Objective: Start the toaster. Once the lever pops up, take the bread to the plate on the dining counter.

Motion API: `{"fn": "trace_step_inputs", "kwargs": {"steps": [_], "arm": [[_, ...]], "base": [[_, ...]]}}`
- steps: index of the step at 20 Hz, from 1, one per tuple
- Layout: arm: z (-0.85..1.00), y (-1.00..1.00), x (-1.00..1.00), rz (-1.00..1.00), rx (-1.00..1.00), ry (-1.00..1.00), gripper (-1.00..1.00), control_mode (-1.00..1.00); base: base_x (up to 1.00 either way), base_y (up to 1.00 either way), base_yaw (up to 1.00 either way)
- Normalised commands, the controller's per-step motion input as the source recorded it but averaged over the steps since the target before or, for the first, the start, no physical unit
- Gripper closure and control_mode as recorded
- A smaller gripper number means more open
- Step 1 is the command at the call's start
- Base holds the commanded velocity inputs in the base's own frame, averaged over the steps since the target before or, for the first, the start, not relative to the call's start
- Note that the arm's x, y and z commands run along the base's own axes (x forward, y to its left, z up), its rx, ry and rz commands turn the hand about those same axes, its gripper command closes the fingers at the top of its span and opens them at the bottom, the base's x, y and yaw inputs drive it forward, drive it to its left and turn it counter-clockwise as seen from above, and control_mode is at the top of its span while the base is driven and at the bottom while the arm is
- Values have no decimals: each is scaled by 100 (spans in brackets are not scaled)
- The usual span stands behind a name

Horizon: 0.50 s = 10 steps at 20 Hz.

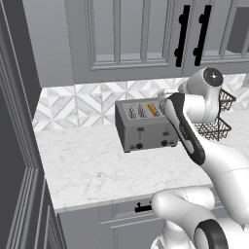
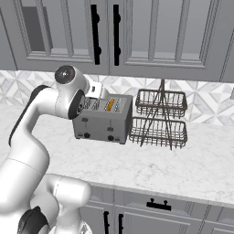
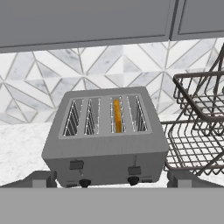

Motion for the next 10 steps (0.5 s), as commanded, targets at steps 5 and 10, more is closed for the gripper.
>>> {"fn": "trace_step_inputs", "kwargs": {"steps": [5, 10], "arm": [[0, 0, 0, 0, 0, 0, -100, -100], [0, 0, 0, 0, 0, 0, -100, -100]], "base": [[0, 0, 0], [0, 0, 0]]}}
